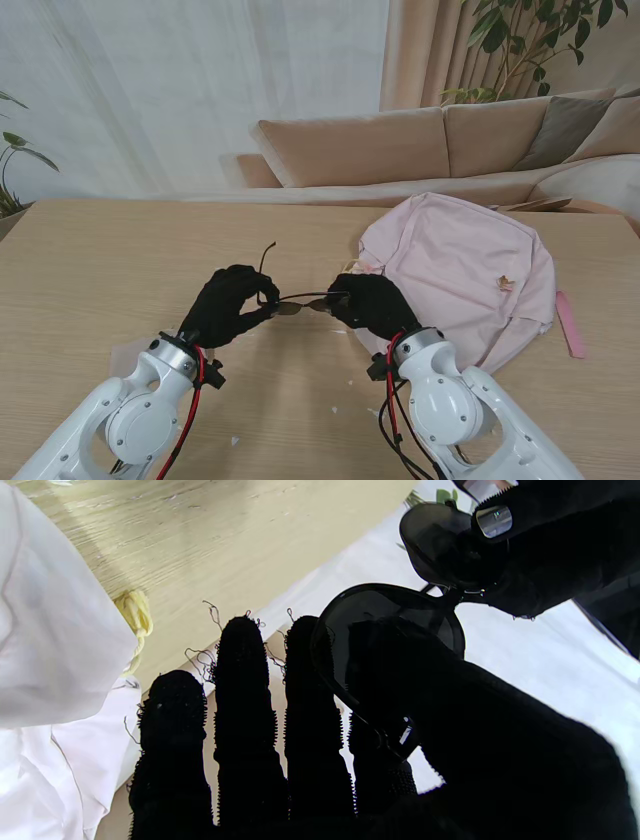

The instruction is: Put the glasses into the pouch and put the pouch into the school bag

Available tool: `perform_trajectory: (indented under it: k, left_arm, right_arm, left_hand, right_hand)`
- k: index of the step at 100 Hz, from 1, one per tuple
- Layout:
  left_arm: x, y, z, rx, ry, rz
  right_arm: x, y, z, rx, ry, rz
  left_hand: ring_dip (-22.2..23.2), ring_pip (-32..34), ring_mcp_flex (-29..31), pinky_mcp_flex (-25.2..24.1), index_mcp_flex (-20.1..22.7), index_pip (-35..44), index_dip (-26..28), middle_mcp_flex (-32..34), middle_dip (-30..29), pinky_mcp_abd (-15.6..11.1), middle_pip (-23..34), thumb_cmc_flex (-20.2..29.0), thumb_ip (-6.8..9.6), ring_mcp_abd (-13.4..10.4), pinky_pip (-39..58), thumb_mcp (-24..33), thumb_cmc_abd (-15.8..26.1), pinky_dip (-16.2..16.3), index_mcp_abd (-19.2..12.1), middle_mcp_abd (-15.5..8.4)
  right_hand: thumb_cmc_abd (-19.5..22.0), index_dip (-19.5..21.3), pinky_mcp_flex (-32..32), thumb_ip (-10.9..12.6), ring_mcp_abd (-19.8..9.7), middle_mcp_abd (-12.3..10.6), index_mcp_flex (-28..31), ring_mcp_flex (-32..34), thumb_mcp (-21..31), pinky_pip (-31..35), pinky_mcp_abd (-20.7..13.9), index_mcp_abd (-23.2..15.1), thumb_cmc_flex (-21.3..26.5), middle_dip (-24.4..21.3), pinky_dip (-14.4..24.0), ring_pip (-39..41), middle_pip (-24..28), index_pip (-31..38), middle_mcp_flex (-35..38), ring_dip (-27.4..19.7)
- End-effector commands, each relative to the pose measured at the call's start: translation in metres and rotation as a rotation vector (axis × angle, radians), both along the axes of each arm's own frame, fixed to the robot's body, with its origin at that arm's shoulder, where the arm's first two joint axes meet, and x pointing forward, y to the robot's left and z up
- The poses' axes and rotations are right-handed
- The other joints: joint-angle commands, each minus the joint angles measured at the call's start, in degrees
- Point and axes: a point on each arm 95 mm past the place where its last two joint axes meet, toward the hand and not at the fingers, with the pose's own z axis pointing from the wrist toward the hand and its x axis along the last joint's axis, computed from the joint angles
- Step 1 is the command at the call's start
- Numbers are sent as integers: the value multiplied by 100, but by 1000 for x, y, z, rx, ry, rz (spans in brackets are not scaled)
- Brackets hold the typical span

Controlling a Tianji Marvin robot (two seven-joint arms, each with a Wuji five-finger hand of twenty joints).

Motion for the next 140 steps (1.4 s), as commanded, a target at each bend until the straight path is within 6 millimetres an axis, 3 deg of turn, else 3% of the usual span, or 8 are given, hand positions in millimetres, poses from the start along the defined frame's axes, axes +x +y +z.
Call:
perform_trajectory:
  k: [1, 14, 31, 42, 65, 96, 113, 140]
  left_arm:
    - [-3, -3, 2, -4, 7, -12]
    - [-3, -2, 4, 6, 9, -17]
    - [-4, -1, 6, 8, 9, -22]
    - [-5, 0, 8, 4, 12, -25]
    - [-6, 3, 12, -9, 10, -22]
    - [-2, 15, 7, 12, 53, 39]
    - [-3, 23, 1, 51, 93, 45]
    - [-7, 31, -12, 215, 203, -2]
  right_arm:
    - [-2, 6, -3, 24, 19, 12]
    - [-1, 6, -6, 58, 22, -5]
    - [1, 6, -8, 100, 25, -29]
    - [2, 7, -10, 135, 33, -42]
    - [3, 6, -12, 167, 41, -60]
    - [4, 4, -9, 224, 38, -90]
    - [5, 3, -2, 250, 15, -110]
    - [3, 4, 12, 305, -23, -131]
  left_hand:
    - [38, -111, -95, -94, 130, 2, -251, -128, -50, 55, -178, 431, 147, 4, 4, 179, 270, -97, -468, -28]
    - [-51, -282, -191, -155, -400, -483, -910, -717, -707, 56, 141, 200, 160, -39, -151, 318, 160, -142, -600, -85]
    - [-70, -438, -343, -229, -1124, -980, -1140, -1406, -1955, 26, 557, -562, 66, -119, -318, 1106, 114, -120, -256, -225]
    - [-109, -581, -514, -340, -1629, -1396, -1350, -1723, -2159, -1, 442, -1391, 283, -157, -477, 1706, 241, -97, 85, -220]
    - [-334, -1131, -681, -521, -2571, -1946, -1754, -2104, -2700, 52, -225, -2524, 270, -148, -947, 1942, 34, -83, 336, -121]
    - [-363, -1249, -433, -436, -2305, -1608, -1536, -1673, -2681, 320, -166, -3308, 231, 108, -1177, 1722, 114, -37, 557, 107]
    - [-315, -1100, 19, -272, -1423, -1217, -1188, -893, -2607, 526, -37, -3443, 210, 286, -1141, 1434, 205, 68, 515, 265]
    - [-720, -1632, 24, -334, -1143, -2429, -1724, -901, -3193, 607, -882, -3948, 91, 277, -1662, 437, 109, -124, 680, 328]
  right_hand:
    - [40, 143, 140, -60, 105, 95, 334, 268, 297, 217, 70, -112, 395, 97, -4, 167, 240, 279, 342, 124]
    - [-91, 261, 410, -115, 132, 236, 458, 540, 449, 280, 117, -76, 407, 56, -44, 235, 291, 260, 537, 131]
    - [-225, 363, 679, -172, 115, 320, 569, 805, 601, 326, 156, -126, 416, 26, -87, 244, 298, 276, 722, 133]
    - [-276, 407, 749, -188, 123, 362, 603, 886, 655, 348, 173, -138, 417, 31, -95, 254, 299, 278, 784, 145]
    - [-311, 500, 806, -224, 98, 377, 640, 961, 700, 364, 158, -208, 422, 44, -106, 245, 276, 285, 842, 166]
    - [-306, 599, 844, -240, 89, 391, 652, 989, 729, 372, 150, -252, 436, 85, -113, 253, 262, 285, 846, 201]
    - [-307, 636, 843, -243, 92, 392, 649, 987, 728, 375, 150, -263, 438, 101, -113, 259, 264, 281, 843, 215]
    - [-316, 670, 831, -243, 114, 417, 660, 975, 729, 380, 165, -239, 456, 113, -104, 264, 256, 269, 834, 232]
